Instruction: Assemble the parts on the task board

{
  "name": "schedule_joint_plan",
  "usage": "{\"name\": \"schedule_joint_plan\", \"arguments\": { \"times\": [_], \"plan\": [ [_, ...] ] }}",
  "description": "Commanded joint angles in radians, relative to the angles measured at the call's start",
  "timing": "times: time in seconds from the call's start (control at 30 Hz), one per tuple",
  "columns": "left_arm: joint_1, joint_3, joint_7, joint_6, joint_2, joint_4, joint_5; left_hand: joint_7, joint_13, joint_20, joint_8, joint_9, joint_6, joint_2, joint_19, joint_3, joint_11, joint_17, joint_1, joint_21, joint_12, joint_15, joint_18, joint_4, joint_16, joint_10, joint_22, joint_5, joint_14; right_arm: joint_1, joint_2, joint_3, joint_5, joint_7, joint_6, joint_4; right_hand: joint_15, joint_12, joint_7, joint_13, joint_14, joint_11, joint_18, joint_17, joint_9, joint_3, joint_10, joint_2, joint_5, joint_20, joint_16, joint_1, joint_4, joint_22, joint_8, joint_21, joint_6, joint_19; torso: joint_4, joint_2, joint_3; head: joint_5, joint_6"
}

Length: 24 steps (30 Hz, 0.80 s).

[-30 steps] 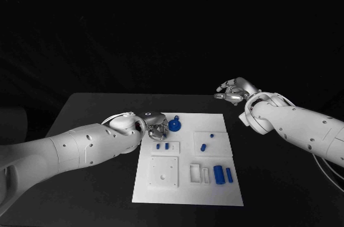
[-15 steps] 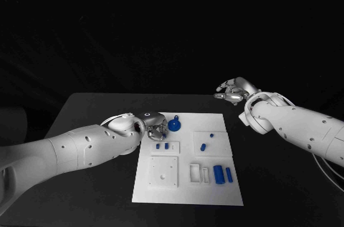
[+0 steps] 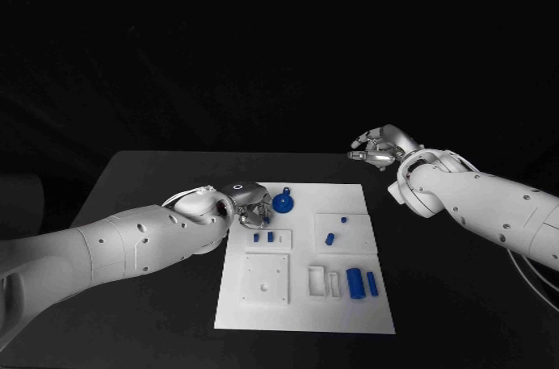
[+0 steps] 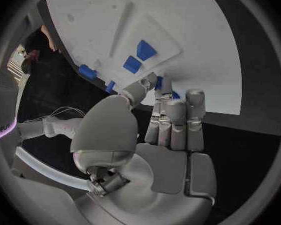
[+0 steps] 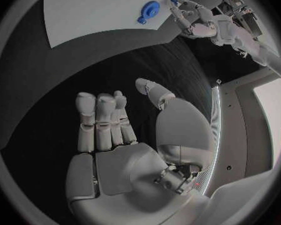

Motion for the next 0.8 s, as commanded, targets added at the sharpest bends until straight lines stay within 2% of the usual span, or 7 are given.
{"name": "schedule_joint_plan", "arguments": {
  "times": [0.03, 0.7, 0.8],
  "plan": [
    [-0.003, -0.002, 0.016, 0.001, 0.003, 0.005, 0.008, 0.000, 0.001, 0.003, -0.008, -0.002, -0.010, -0.016, 0.001, -0.002, -0.001, -0.002, -0.001, 0.006, -0.005, 0.002, 0.108, 0.006, -0.004, -0.007, 0.016, -0.004, -0.006, 0.000, 0.000, 0.000, -0.009, 0.007, 0.005, 0.001, -0.002, 0.004, 0.008, -0.001, 0.008, -0.004, 0.100, 0.001, 0.001, 0.000, 0.005, 0.006, 0.005, -0.007, -0.004, -0.002, -0.003, 0.001, -0.001, -0.003, 0.002, 0.001, 0.0002, 0.000, -0.0001, 0.000, 0.000],
    [-0.004, -0.002, 0.014, 0.009, -0.001, 0.006, 0.008, 0.005, 0.002, 0.004, -0.015, -0.006, -0.022, -0.035, 0.002, -0.005, 0.001, -0.003, -0.004, 0.005, -0.007, 0.004, 0.110, 0.010, -0.006, -0.011, 0.015, -0.011, -0.007, 0.000, -0.001, 0.000, -0.009, 0.007, 0.004, 0.001, -0.002, 0.004, 0.008, -0.002, 0.008, -0.004, 0.100, 0.001, 0.001, 0.000, 0.005, 0.006, 0.007, -0.007, -0.005, -0.003, -0.003, 0.001, -0.001, -0.004, 0.001, 0.002, 0.0006, 0.000, -0.0005, 0.000, -0.003],
    [-0.004, -0.002, 0.016, 0.003, -0.001, 0.006, 0.009, 0.013, 0.002, 0.006, -0.029, -0.014, -0.049, -0.045, 0.002, -0.006, 0.002, -0.004, -0.007, 0.005, -0.008, 0.006, 0.111, 0.013, -0.007, -0.015, 0.014, -0.011, -0.007, 0.000, -0.001, 0.000, -0.010, 0.007, 0.003, 0.001, -0.002, 0.004, 0.008, -0.002, 0.008, -0.004, 0.100, 0.001, 0.001, 0.000, 0.005, 0.006, 0.008, -0.007, -0.005, -0.003, -0.003, 0.001, -0.001, -0.004, 0.001, 0.002, 0.0007, 0.000, -0.0010, 0.000, -0.003]
  ]
}}
